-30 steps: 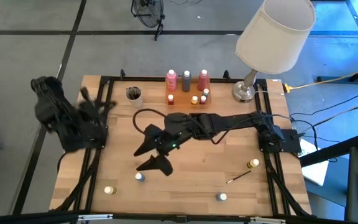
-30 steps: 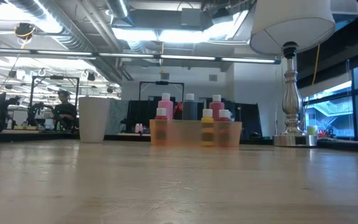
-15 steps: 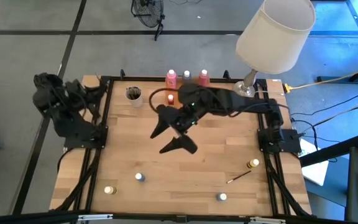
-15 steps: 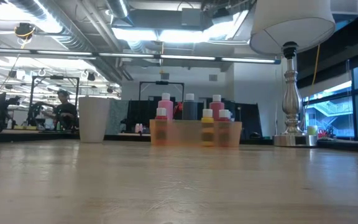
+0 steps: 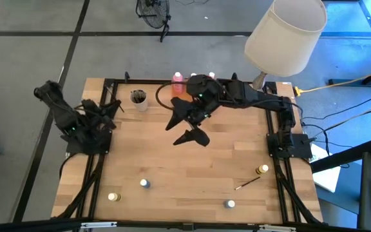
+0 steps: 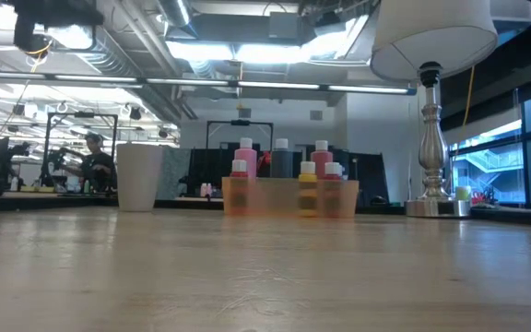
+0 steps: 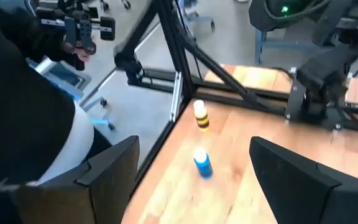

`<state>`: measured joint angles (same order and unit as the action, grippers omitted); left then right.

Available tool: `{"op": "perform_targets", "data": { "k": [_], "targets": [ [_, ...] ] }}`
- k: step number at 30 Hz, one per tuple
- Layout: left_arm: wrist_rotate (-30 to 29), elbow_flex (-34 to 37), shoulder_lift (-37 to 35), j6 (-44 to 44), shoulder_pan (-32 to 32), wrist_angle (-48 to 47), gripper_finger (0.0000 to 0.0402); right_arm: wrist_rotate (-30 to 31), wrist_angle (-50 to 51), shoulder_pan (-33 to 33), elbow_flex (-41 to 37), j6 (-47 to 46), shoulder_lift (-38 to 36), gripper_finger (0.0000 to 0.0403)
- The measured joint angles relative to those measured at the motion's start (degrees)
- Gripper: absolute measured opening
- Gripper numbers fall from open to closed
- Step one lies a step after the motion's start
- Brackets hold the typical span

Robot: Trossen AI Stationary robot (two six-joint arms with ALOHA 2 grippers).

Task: Pick & Place Paint Supplies
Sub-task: Put the silver paint brush into the white cup

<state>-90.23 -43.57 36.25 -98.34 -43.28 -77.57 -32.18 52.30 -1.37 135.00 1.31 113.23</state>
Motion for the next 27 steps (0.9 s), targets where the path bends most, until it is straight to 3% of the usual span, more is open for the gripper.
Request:
{"op": "perform_targets", "data": {
  "k": [4, 9, 16, 22, 27],
  "targets": [
    [0.12, 5.43, 0.8, -0.15, 4.75, 7.63, 0.0013, 0.0, 2.67, -0.07, -0.04, 2.64, 0.0, 0.0307],
    [0.26, 8.17, 1.19, -1.77, 9.06, 9.64, 0.0013, 0.02, 2.76, 0.53, -0.04, 5.21, 0.0, 0.0307],
    [0.03, 8.13, 1.65, 5.35, 8.92, 16.62, 0.0013, 0.03, -0.5, 4.33, -0.04, 5.3, 0.17, 0.0307],
    [1.27, 8.12, 4.32, 29.6, 5.6, 37.51, 0.0013, 0.0, -1.73, 7.33, -0.04, 5.1, 0.22, 0.0307],
    [12.62, 8.12, 2.64, 66.69, 9.96, 58.67, 0.0013, 0.02, -6.07, 8.99, -0.07, 5.36, 0.24, 0.0307]
  ]
}}
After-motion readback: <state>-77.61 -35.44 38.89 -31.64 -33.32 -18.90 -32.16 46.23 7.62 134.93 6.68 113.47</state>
